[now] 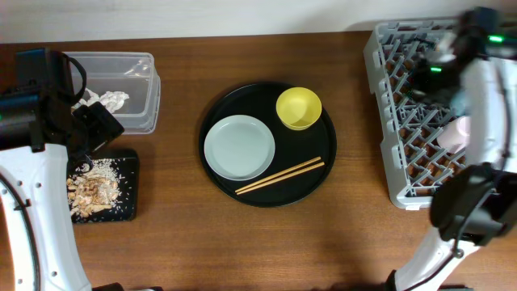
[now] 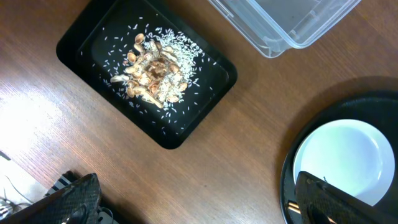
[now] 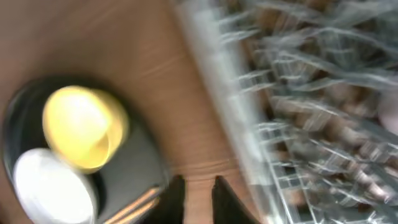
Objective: Sort waste into correct bins and load items into the dishwasher rack
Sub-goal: 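Reach the right gripper back to the yellow cup on the tray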
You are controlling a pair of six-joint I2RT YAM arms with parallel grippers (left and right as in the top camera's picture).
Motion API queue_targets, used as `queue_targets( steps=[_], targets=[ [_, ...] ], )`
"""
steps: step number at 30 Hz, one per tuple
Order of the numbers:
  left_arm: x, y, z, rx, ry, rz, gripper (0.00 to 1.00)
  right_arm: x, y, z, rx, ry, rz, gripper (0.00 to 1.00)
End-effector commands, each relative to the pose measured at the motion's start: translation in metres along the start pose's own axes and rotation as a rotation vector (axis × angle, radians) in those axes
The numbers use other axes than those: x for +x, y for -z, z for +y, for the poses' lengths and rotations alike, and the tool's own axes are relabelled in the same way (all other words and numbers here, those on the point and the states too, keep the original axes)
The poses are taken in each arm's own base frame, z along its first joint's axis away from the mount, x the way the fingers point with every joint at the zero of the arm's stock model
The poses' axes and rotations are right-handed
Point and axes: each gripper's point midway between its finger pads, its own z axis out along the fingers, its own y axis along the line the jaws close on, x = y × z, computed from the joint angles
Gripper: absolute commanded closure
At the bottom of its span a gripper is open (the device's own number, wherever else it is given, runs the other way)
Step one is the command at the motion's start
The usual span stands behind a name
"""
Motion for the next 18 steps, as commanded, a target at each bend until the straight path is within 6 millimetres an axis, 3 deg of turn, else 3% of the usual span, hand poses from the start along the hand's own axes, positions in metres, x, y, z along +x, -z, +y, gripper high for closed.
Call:
queue_targets(
  steps=[1,3,5,7,13,18],
  targets=[
    [-0.001,0.004,0.003,0.002,0.004,-0.014,0.01,0.026,-0.007,0.087,-0.042,0.274,-0.007,0.41],
    [-0.001,0.004,0.002,0.002,0.004,-0.015,0.01,0.036,-0.019,0.127,-0.012,0.390,-0.045,0.32],
    [-0.001,0.004,0.002,0.002,0.004,-0.015,0.01,0.048,-0.035,0.162,0.028,0.493,-0.080,0.31],
    [-0.001,0.004,0.003,0.002,0.004,-0.015,0.01,0.058,-0.058,0.183,0.090,0.550,-0.101,0.30],
    [-0.001,0.004,0.002,0.002,0.004,-0.015,0.00,0.077,-0.139,0.213,0.166,0.596,-0.107,0.35],
    [-0.001,0.004,0.003,0.002,0.004,-0.015,0.01,0.081,-0.188,0.198,0.228,0.519,-0.078,0.43]
  ],
)
